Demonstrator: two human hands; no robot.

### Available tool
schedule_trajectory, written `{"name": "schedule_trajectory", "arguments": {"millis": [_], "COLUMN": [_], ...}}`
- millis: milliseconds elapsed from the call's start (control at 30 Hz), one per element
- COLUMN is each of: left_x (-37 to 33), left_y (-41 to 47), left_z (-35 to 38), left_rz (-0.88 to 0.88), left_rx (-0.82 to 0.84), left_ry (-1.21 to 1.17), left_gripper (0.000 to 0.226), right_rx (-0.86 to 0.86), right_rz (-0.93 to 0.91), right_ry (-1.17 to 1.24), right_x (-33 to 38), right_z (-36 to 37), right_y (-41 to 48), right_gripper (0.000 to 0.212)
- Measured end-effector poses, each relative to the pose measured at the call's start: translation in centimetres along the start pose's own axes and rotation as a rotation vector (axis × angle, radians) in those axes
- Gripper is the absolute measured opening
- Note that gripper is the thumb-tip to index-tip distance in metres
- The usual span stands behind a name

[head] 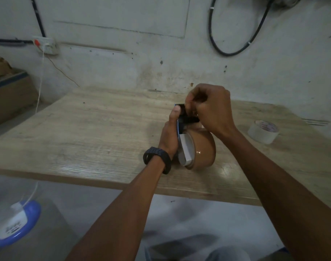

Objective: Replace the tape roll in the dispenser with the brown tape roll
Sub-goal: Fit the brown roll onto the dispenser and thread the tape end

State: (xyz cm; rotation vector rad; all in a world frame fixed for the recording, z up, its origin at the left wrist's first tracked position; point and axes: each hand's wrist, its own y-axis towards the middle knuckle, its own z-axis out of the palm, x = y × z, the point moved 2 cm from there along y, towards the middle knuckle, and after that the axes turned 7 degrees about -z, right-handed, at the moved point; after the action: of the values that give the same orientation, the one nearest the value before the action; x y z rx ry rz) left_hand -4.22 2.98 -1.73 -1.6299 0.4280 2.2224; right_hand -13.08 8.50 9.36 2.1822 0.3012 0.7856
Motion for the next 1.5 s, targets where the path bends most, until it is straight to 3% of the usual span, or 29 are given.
{"name": "schedule_trajectory", "arguments": {"millis": [200, 367, 567, 667, 933, 1067, 1200, 1300, 1367, 1500], "left_x": [0.1, -0.3, -0.1, -0.2, -0.1, -0.2, -0.2, -0.4, -0.4, -0.3], "left_y": [0.1, -0.2, -0.4, -0.4, -0.4, -0.9, -1.1, -1.6, -1.6, -0.9], "left_z": [0.1, 0.1, 0.4, 0.5, 0.3, 0.5, 0.3, 0.6, 0.6, 0.4], "left_rz": [0.02, 0.022, 0.009, 0.01, -0.013, -0.063, -0.053, -0.045, -0.016, 0.033], "left_rx": [-0.032, -0.028, 0.043, 0.063, 0.094, 0.137, 0.154, 0.15, 0.135, 0.095], "left_ry": [0.103, 0.108, 0.087, 0.053, -0.077, -0.151, -0.177, -0.167, -0.126, 0.003], "left_gripper": [0.088, 0.09, 0.085, 0.082, 0.084, 0.089, 0.063, 0.066, 0.07, 0.052], "right_rx": [0.179, 0.366, 0.397, 0.325, -0.065, -0.108, -0.187, -0.226, -0.225, -0.147], "right_rz": [-0.195, -0.335, -0.416, -0.441, -0.461, -0.491, -0.494, -0.482, -0.494, -0.548], "right_ry": [-0.271, -0.607, -0.639, -0.596, -0.412, -0.385, -0.306, -0.328, -0.339, -0.383], "right_x": [0.5, 1.5, 1.6, 1.1, 0.0, -0.1, 0.1, 0.0, 0.1, 0.2], "right_z": [-1.0, -1.4, -2.3, -1.8, 0.6, 0.6, 0.7, 0.8, 0.8, 1.0], "right_y": [0.0, 0.5, 0.8, 0.8, -0.5, -0.5, -0.7, -1.1, -1.3, -1.5], "right_gripper": [0.026, 0.007, 0.004, 0.008, 0.01, 0.011, 0.012, 0.013, 0.013, 0.01]}}
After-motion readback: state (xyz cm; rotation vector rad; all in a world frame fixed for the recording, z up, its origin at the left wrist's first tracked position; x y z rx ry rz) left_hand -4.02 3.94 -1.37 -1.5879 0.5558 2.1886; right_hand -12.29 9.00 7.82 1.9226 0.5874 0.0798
